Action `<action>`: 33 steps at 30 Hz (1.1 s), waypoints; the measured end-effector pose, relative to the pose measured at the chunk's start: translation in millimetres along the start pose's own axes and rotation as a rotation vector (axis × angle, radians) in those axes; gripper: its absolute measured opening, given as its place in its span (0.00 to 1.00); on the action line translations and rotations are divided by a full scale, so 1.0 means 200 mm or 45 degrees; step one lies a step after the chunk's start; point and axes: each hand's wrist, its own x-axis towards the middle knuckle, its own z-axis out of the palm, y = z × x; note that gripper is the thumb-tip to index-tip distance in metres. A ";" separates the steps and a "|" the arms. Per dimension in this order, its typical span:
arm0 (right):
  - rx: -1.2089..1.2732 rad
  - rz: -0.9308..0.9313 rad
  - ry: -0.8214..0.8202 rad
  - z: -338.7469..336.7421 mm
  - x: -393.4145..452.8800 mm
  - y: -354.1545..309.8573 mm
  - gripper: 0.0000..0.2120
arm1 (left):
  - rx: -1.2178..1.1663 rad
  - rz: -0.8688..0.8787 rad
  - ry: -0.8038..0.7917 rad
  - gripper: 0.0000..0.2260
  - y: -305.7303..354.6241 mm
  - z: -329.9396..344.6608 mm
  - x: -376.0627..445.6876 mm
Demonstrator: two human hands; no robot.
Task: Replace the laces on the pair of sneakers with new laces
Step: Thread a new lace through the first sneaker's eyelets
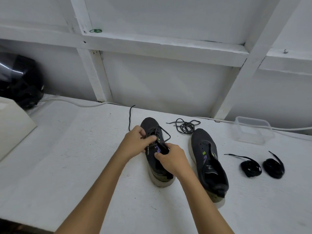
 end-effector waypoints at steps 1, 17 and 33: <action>0.005 -0.001 0.000 0.00 0.00 0.00 0.08 | 0.108 0.056 -0.034 0.14 0.01 0.01 -0.01; 0.010 0.026 -0.014 -0.01 0.00 0.00 0.07 | 0.022 -0.095 -0.002 0.16 0.00 -0.06 0.02; 0.032 0.078 -0.005 -0.01 -0.02 -0.02 0.07 | -0.727 0.049 -0.267 0.10 0.08 -0.10 -0.01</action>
